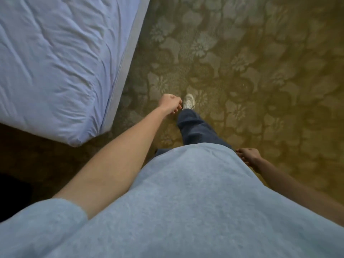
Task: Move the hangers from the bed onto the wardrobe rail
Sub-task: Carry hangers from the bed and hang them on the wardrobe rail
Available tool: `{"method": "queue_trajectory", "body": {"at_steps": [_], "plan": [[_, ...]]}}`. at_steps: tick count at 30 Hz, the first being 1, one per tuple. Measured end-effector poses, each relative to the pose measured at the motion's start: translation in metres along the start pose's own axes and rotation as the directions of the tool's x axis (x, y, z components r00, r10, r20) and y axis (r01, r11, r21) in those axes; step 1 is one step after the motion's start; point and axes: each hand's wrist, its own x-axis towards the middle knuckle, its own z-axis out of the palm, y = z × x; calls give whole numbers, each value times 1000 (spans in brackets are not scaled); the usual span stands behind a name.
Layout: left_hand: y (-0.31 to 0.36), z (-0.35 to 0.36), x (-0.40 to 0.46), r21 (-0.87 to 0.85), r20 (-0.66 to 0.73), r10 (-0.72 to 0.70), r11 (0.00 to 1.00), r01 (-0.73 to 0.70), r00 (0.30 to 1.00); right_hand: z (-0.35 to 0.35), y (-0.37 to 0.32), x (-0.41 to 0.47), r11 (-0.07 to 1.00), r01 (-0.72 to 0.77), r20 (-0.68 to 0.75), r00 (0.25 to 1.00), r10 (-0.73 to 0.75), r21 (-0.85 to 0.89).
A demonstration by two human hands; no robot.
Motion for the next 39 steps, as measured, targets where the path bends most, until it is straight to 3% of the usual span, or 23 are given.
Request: {"method": "queue_trajectory", "body": {"at_steps": [5, 13, 17, 22, 28, 34, 39], "plan": [[75, -29, 37, 85, -44, -82, 993, 85, 996, -38, -154, 11, 990, 138, 37, 990, -138, -19], [85, -91, 70, 33, -146, -316, 945, 324, 937, -37, -435, -19, 869, 495, 157, 860, -486, -19], [101, -112, 101, -28, -161, -399, 916, 399, 903, -37, -536, -17, 836, 548, 190, 823, -535, -21], [171, -138, 162, -56, -113, -443, 897, 439, 890, -68, -627, 11, 873, 475, 153, 876, -457, -108], [346, -179, 249, -100, -109, -352, 934, 342, 930, -140, -710, 27, 928, 319, 60, 948, -314, -190], [537, -232, 317, -136, -99, -50, 990, 36, 994, -178, -807, 27, 925, 288, 9, 955, -296, -248], [623, -283, 366, -150, -117, 19, 988, -37, 993, -176, -910, 31, 888, 282, 29, 956, -292, -362]]}}
